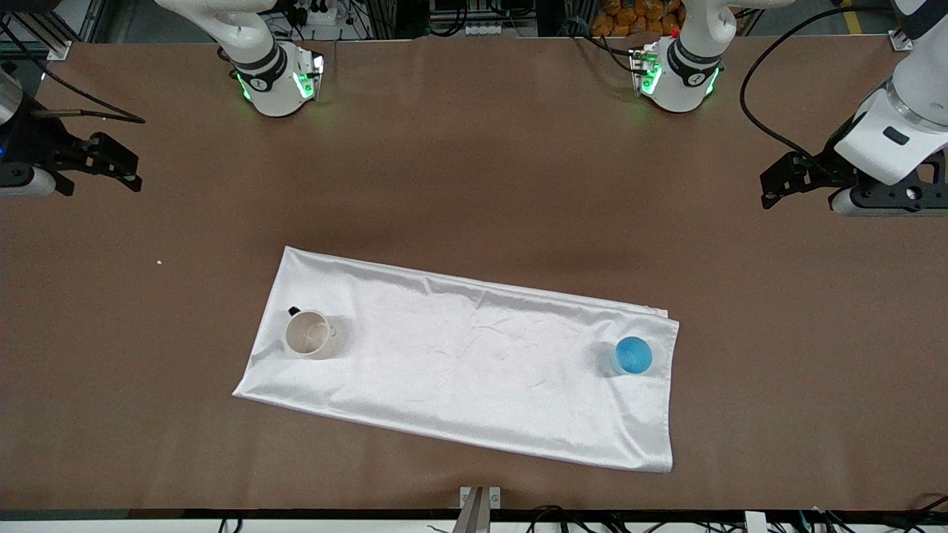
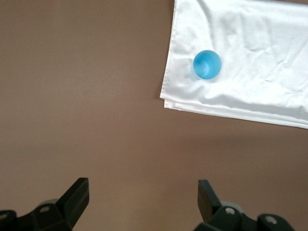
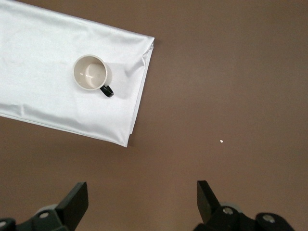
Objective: Place blue cup into white mug on table
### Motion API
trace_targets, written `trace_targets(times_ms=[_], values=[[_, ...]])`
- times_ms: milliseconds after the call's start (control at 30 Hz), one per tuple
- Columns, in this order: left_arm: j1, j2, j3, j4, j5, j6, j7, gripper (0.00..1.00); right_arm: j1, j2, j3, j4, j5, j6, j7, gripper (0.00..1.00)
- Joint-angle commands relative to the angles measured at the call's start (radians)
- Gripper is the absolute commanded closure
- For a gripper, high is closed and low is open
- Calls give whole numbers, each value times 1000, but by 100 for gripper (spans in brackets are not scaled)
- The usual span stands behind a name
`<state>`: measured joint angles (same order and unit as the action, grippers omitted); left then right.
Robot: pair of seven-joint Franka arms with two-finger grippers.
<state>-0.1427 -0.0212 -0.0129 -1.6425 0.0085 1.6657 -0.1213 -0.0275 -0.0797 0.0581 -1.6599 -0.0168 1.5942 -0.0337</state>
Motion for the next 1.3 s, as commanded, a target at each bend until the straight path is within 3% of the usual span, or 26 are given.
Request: trace_targets(times_ms=[0, 900, 1267], values=[[3, 9, -7, 24, 19, -14, 3, 0, -8, 12, 5, 31, -3, -20, -12, 0], [3, 20, -7, 21, 19, -12, 9, 0, 9, 35, -1, 22, -3, -14, -14, 0], [6, 32, -7, 21, 19, -12, 22, 0, 32, 101, 3, 22, -3, -7, -15, 0]])
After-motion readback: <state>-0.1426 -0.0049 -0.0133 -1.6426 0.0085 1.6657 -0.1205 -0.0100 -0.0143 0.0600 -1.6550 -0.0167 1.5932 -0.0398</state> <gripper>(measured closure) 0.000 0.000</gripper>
